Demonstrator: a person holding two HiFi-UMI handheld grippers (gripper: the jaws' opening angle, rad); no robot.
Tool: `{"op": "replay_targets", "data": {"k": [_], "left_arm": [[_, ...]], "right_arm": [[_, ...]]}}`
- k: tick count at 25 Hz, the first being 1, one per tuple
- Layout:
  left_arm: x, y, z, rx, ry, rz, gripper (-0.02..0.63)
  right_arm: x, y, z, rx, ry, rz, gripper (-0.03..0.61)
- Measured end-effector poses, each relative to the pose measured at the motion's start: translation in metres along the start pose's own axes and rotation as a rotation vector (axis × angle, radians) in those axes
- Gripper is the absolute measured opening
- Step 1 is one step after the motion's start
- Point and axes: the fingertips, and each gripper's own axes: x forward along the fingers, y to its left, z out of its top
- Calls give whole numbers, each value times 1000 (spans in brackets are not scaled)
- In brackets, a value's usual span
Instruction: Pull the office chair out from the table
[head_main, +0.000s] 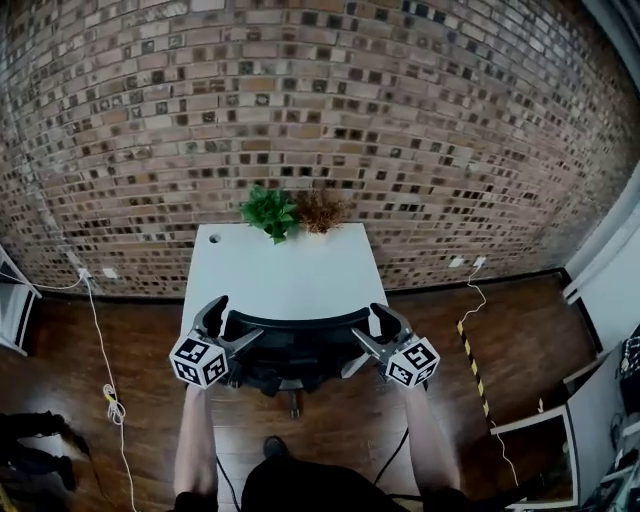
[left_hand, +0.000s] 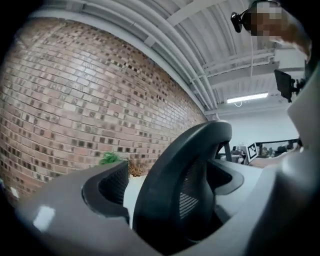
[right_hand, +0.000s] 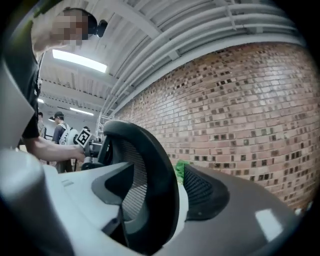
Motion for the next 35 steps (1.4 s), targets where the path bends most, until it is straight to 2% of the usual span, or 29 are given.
{"op": "replay_targets", "data": {"k": [3, 4, 5, 7, 8, 9, 12, 14, 18, 23, 28, 32, 33, 35], "left_arm": [[22, 19, -18, -6, 17, -46, 575], [25, 28, -22, -23, 18, -50, 574], [28, 34, -26, -49, 19, -58, 563], [31, 38, -37, -86, 19, -83, 548], [30, 36, -42, -99, 19, -93, 526], [29, 32, -45, -119, 20, -106, 502], [30, 7, -56, -243, 34, -174, 443], [30, -12, -63, -280, 48, -200, 431], [25, -20, -56, -270, 62, -218, 433], [23, -23, -52, -280, 66, -223, 438], [14, -17, -51, -242, 68, -201, 433], [35, -1, -61, -215, 52, -236, 405], [36, 4, -63, -203, 42, -235, 385], [33, 9, -67, -188, 34, -226, 385]], "right_arm": [[38, -11, -20, 6, -7, 133, 302], [49, -16, -26, 8, -13, 183, 289], [56, -20, -35, 13, -15, 233, 302], [57, -22, -60, 29, 5, 345, 252], [56, -19, -75, 39, 29, 395, 199], [55, -16, -86, 55, 56, 433, 197], [42, -5, -91, 140, 111, 498, 173], [23, 4, -88, 174, 121, 517, 166], [14, 16, -87, 214, 113, 542, 143], [9, 20, -82, 217, 123, 542, 133], [10, 26, -72, 201, 98, 573, 133], [13, 4, -66, 199, 45, 511, 133], [16, 1, -66, 200, 35, 503, 135], [22, 1, -64, 200, 19, 499, 135]]}}
